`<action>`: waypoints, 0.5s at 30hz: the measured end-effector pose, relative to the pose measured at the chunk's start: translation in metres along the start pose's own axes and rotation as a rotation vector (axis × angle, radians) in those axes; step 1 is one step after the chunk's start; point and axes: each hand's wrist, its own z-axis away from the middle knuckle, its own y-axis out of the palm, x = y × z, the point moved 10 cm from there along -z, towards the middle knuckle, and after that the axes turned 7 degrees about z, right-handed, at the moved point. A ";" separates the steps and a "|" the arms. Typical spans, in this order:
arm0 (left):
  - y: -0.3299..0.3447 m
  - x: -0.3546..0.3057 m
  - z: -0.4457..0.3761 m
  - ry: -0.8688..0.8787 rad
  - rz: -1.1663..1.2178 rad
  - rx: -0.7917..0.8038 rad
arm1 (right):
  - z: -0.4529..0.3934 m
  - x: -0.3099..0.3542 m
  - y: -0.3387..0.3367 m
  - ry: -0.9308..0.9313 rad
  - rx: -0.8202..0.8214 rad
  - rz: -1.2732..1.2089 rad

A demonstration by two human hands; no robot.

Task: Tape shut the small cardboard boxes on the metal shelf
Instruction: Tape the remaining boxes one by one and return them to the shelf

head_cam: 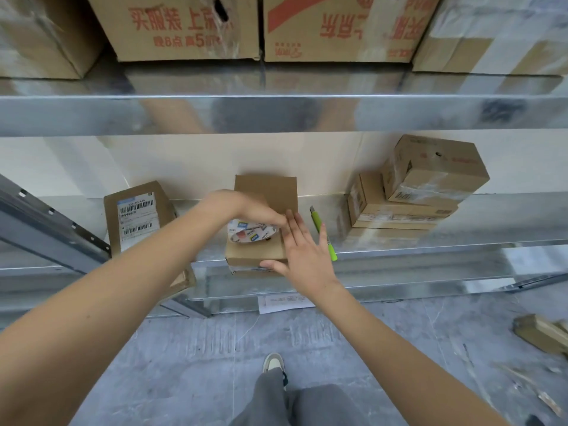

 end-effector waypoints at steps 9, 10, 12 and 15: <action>0.005 0.016 -0.005 0.048 0.247 0.050 | 0.000 0.000 0.002 -0.020 0.018 -0.025; 0.005 0.017 -0.005 0.047 0.265 0.042 | 0.001 0.001 0.003 -0.034 0.023 -0.061; 0.004 0.018 -0.006 0.058 0.291 0.031 | 0.001 -0.003 0.004 -0.023 0.025 -0.267; 0.004 0.020 -0.005 0.055 0.321 0.033 | 0.000 -0.048 0.010 0.243 -0.062 -0.564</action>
